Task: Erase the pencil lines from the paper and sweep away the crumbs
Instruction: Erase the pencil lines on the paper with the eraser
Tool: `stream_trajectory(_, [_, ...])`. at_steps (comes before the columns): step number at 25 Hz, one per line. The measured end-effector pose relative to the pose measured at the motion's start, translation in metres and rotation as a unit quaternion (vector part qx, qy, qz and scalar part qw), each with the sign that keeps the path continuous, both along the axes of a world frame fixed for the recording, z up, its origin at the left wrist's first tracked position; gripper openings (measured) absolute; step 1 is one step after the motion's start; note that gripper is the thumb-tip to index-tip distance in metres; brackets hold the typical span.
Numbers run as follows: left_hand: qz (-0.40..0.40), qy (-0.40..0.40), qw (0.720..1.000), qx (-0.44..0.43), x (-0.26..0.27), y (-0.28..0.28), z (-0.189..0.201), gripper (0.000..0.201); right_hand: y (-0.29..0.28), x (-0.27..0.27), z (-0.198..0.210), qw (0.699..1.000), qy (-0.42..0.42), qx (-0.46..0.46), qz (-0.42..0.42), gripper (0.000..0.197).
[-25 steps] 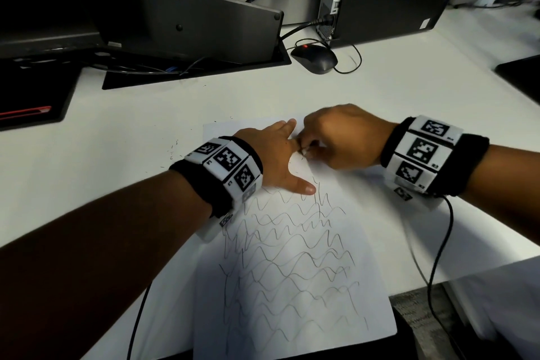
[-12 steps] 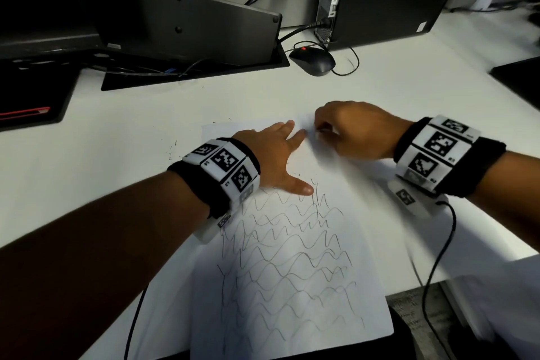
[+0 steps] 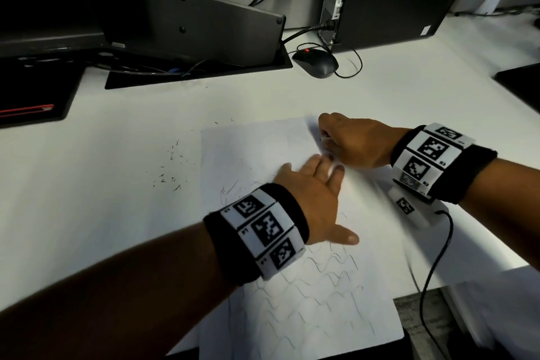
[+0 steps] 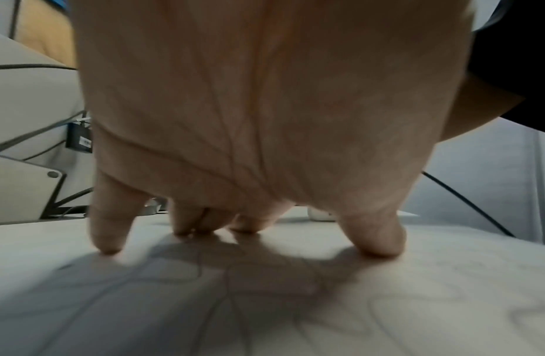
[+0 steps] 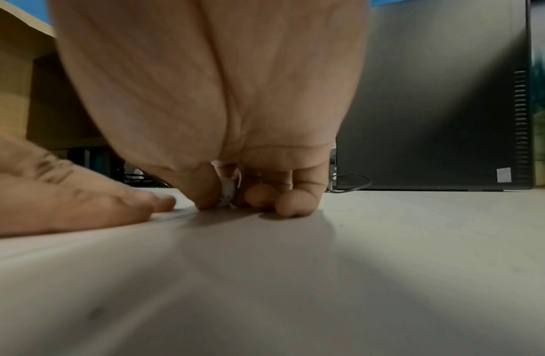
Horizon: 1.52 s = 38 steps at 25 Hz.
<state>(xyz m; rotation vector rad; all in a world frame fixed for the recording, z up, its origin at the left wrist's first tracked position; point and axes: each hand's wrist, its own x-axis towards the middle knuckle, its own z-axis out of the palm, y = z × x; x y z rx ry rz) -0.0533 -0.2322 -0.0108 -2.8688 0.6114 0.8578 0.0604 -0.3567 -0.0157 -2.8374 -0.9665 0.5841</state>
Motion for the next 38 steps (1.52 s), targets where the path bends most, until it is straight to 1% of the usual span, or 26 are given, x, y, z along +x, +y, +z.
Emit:
stream_trajectory(2, [0.059,0.015,0.997,0.036,-0.011,0.018,0.003,0.122,0.000,-0.001,0.001,1.000,-0.003,-0.003,-0.002,0.015])
stream_trajectory(4, [0.130,0.025,0.986,0.105,-0.020,0.044,0.015,0.125,0.002,-0.003,0.001,1.000,-0.001,0.001,-0.007,0.016])
stream_trajectory(6, [0.148,0.030,0.973,0.176,-0.022,0.060,0.034,0.105,0.001,-0.003,0.001,1.000,0.005,0.002,-0.010,0.016])
stream_trajectory(7, [0.138,0.008,0.974,0.182,-0.019,0.063,0.040,0.095,0.001,-0.003,0.001,1.000,0.006,0.003,-0.011,0.017])
stream_trajectory(8, [0.122,-0.025,0.979,0.162,-0.013,0.063,0.040,0.093,0.002,-0.003,0.002,1.000,0.006,0.004,-0.011,0.017])
stream_trajectory(9, [0.097,-0.047,0.987,0.117,-0.007,0.058,0.035,0.098,0.002,-0.003,0.002,1.000,0.006,0.003,-0.009,0.017])
stream_trajectory(11, [0.033,-0.032,0.999,0.015,-0.002,0.035,0.025,0.111,0.002,-0.002,0.003,1.000,0.010,0.002,-0.005,0.017])
stream_trajectory(12, [0.010,-0.010,1.000,0.006,-0.004,0.026,0.020,0.114,0.002,-0.002,0.002,1.000,0.011,0.001,-0.004,0.017])
stream_trajectory(13, [0.006,0.008,1.000,0.025,-0.008,0.022,0.016,0.118,0.002,-0.002,0.001,1.000,0.010,-0.001,-0.003,0.017])
stream_trajectory(15, [0.056,0.025,0.993,0.099,-0.020,0.034,0.014,0.126,0.002,-0.002,0.001,1.000,0.003,-0.007,-0.006,0.016])
stream_trajectory(16, [0.091,0.031,0.984,0.151,-0.025,0.046,0.019,0.123,0.002,-0.001,0.000,1.000,-0.001,-0.009,-0.008,0.016])
stream_trajectory(18, [0.123,0.027,0.969,0.213,-0.028,0.068,0.034,0.103,0.001,-0.002,-0.001,1.000,-0.004,-0.012,-0.007,0.017])
stream_trajectory(19, [0.119,-0.001,0.972,0.204,-0.027,0.074,0.037,0.094,0.001,-0.002,-0.001,1.000,-0.003,-0.012,-0.005,0.017])
stream_trajectory(20, [0.107,-0.035,0.979,0.169,-0.023,0.074,0.034,0.093,0.001,-0.001,0.000,1.000,0.000,-0.010,-0.005,0.017])
stream_trajectory(21, [0.088,-0.048,0.989,0.108,-0.021,0.069,0.028,0.099,0.001,-0.001,0.001,1.000,0.005,-0.009,-0.006,0.017])
stream_trajectory(23, [0.045,-0.016,0.999,0.020,-0.021,0.050,0.014,0.114,0.002,-0.002,0.002,1.000,0.009,-0.009,-0.009,0.016])
stream_trajectory(24, [0.045,-0.001,0.999,0.017,-0.022,0.046,0.008,0.118,0.003,-0.003,0.002,1.000,0.007,-0.009,-0.010,0.015])
stream_trajectory(26, [0.118,0.013,0.991,0.057,-0.027,0.063,0.005,0.125,0.003,-0.004,0.002,1.000,0.003,-0.008,-0.013,0.016])
stream_trajectory(28, [0.209,0.017,0.967,0.147,-0.033,0.093,0.015,0.130,0.003,-0.004,0.003,1.000,0.005,0.000,-0.018,0.016])
stream_trajectory(29, [0.232,0.010,0.955,0.185,-0.035,0.104,0.022,0.129,0.003,-0.004,0.003,1.000,0.006,0.001,-0.018,0.017])
stream_trajectory(30, [0.233,-0.012,0.953,0.196,-0.034,0.109,0.026,0.128,0.002,-0.004,0.003,1.000,0.006,-0.003,-0.016,0.017])
stream_trajectory(31, [0.212,-0.037,0.962,0.169,-0.030,0.109,0.025,0.125,0.003,-0.003,0.003,1.000,0.005,-0.008,-0.013,0.017])
stream_trajectory(33, [0.125,-0.036,0.991,0.039,-0.018,0.094,0.017,0.114,0.004,-0.002,0.002,1.000,0.003,-0.014,-0.015,0.016])
stream_trajectory(35, [0.038,-0.018,0.999,-0.025,-0.009,0.074,0.007,0.107,0.003,-0.001,0.000,1.000,0.000,-0.015,-0.019,0.013])
stream_trajectory(36, [0.027,-0.011,0.999,-0.015,-0.006,0.070,0.005,0.108,0.003,-0.001,-0.001,1.000,-0.002,-0.014,-0.019,0.012])
stream_trajectory(38, [0.091,0.007,0.994,0.063,-0.007,0.076,0.007,0.117,0.004,-0.001,-0.001,1.000,-0.002,-0.014,-0.018,0.012])
